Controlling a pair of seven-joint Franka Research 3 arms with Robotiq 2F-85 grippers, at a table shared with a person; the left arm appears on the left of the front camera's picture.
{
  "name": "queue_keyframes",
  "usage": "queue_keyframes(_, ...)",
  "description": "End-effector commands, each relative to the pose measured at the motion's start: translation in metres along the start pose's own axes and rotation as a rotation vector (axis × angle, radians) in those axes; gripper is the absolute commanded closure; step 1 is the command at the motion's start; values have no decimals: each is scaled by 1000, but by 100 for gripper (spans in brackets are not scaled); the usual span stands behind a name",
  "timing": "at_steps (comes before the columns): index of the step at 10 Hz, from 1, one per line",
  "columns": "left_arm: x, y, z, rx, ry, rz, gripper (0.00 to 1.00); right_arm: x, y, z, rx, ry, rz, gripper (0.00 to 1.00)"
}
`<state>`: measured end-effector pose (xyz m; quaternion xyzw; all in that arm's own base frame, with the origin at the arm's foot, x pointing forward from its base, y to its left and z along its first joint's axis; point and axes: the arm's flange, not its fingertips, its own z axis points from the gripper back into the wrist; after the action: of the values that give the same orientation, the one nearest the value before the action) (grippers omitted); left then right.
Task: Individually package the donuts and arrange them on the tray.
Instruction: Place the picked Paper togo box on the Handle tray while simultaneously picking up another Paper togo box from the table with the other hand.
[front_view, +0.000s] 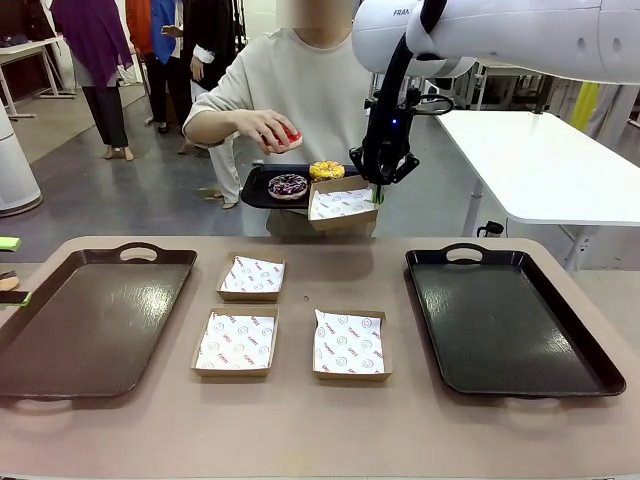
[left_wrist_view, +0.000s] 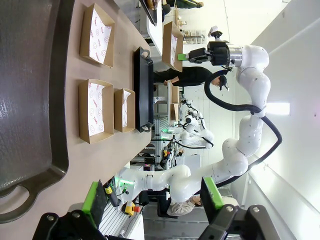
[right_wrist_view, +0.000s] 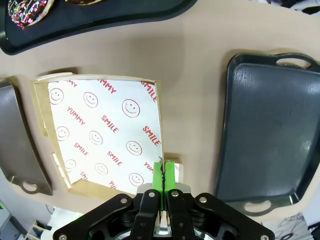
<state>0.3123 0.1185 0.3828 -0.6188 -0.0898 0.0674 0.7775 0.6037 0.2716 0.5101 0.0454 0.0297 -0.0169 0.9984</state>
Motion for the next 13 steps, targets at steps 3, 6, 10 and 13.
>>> queue_keyframes(3,1,-1,0,-13,-9,-3,0,-7,-5,-3,-6,0,2,100)
queue_keyframes(6,1,-1,0,-13,-9,-3,0,-7,-5,-3,-6,0,2,100)
queue_keyframes(10,1,-1,0,-13,-9,-3,0,-7,-5,-3,-6,0,2,100)
queue_keyframes(13,1,-1,0,-13,-9,-3,0,-7,-5,-3,-6,0,2,100)
